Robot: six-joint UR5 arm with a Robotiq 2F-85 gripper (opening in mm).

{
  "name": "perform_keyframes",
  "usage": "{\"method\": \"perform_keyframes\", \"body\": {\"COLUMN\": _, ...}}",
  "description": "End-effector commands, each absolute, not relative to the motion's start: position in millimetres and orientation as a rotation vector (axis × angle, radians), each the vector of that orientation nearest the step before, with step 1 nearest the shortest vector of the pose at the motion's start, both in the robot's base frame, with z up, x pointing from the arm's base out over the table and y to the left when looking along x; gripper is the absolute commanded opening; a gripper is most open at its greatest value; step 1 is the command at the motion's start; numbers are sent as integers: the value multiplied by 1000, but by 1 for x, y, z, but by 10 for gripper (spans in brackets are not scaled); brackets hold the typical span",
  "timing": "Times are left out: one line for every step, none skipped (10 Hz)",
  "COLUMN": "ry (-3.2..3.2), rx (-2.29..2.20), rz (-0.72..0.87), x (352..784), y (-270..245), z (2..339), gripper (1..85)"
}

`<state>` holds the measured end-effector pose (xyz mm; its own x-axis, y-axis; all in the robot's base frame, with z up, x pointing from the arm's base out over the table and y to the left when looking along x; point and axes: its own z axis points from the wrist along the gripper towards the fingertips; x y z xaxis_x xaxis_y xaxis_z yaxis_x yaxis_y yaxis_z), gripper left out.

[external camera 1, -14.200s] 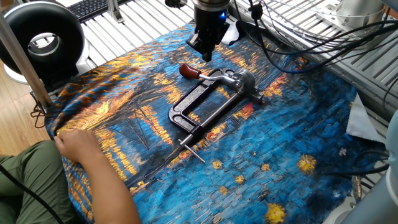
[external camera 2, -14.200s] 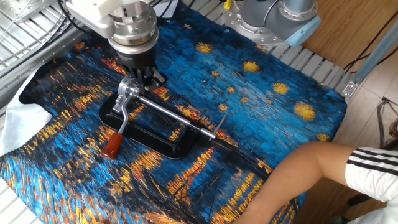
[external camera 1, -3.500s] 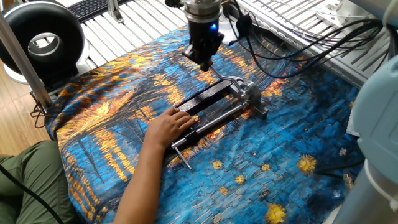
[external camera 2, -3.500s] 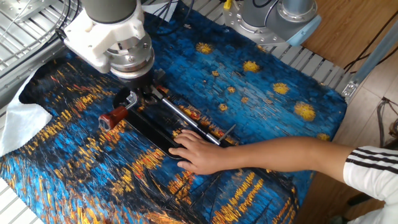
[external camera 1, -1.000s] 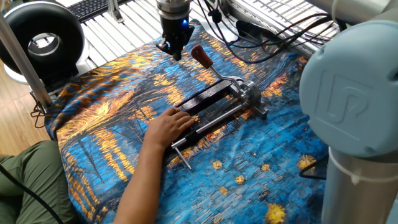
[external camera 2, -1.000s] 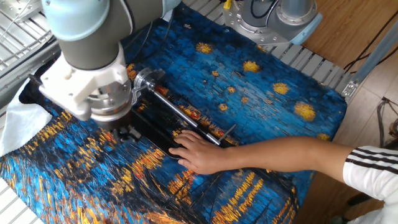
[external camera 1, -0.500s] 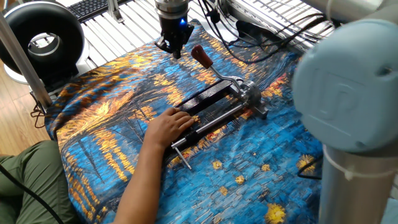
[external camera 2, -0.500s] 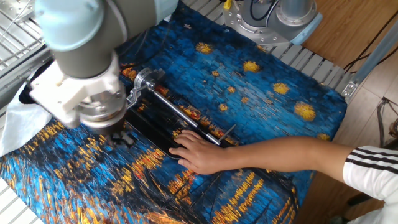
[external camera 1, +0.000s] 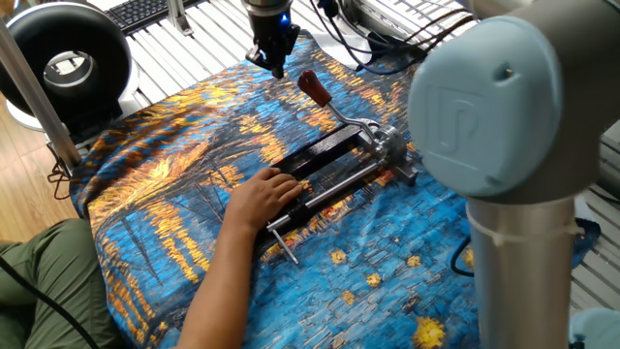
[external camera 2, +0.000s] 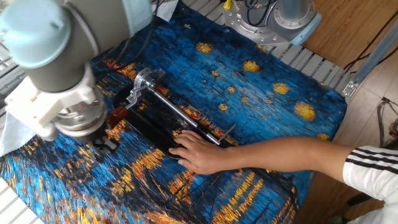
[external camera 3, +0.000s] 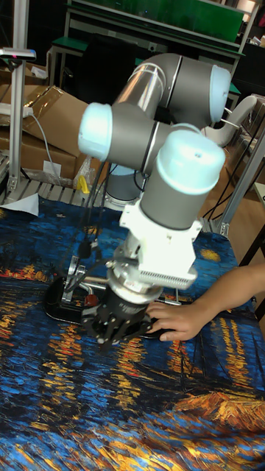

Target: Pull up the lever

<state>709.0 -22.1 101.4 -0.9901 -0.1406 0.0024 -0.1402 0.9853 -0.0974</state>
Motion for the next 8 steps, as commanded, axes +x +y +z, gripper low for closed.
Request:
{"method": "perform_keyframes", "body": {"ry": 3156, "rx": -283, "rz": -160, "x": 713, "y": -33, "z": 91, "gripper": 10}}
{"method": "perform_keyframes", "body": {"ry": 3170, "rx": -307, "rz": -154, "x": 712, "y": -32, "z": 87, "gripper": 10}}
{"method": "perform_keyframes", "body": {"ry": 3182, "rx": -327, "rz": -147, "x": 710, "y": -31, "z": 84, "gripper": 10}}
{"method": "perform_keyframes", "body": {"ry": 3210, "rx": -357, "rz": -144, "x": 704, "y": -33, "z": 82, "gripper": 10}}
{"method": "perform_keyframes", "body": {"ry": 3230, "rx": -373, "rz": -138, "x": 699, "y": -34, "z": 80, "gripper": 10}}
{"method": "perform_keyframes", "body": {"ry": 3255, "rx": -385, "rz": -141, "x": 692, "y": -36, "z": 79, "gripper": 10}}
{"method": "perform_keyframes", "body": {"ry": 3259, "rx": -378, "rz": -141, "x": 691, "y": -38, "z": 77, "gripper": 10}}
{"method": "perform_keyframes", "body": {"ry": 3260, "rx": -361, "rz": -135, "x": 691, "y": -38, "z": 75, "gripper": 10}}
